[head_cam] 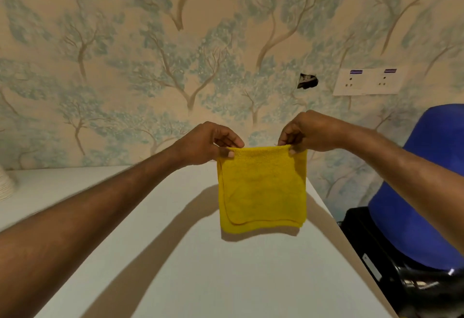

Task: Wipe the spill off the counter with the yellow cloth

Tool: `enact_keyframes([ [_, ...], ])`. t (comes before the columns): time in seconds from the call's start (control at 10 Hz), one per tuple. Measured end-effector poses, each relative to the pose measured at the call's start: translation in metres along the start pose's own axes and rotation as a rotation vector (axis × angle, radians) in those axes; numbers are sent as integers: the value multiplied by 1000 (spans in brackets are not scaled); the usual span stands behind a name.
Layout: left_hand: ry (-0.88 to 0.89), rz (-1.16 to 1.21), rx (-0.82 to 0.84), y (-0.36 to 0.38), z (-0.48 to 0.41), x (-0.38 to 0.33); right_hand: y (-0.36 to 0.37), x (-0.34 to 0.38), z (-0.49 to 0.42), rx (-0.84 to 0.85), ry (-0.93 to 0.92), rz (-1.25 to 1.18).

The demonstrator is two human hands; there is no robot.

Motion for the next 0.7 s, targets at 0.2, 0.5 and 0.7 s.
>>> enact_keyframes([
  [0.2,-77,-432,-126,37,-50,86,85,-49,-76,-210,176,80],
  [0.5,-127,-618,198,158,-18,195,273,-56,-77,-44,259,53],
  [0.7,-121,-678,176,150,-10,176,259,-52,-74,5,272,58],
])
Point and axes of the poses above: each hand's wrist, its own z-axis away from the middle knuckle, its own y-axis out of the palm, x = y × z, the point moved 9 cm from there along -z, towards the middle knuckle, and after that the axes turned 6 degrees about z, right-handed, at the moved point
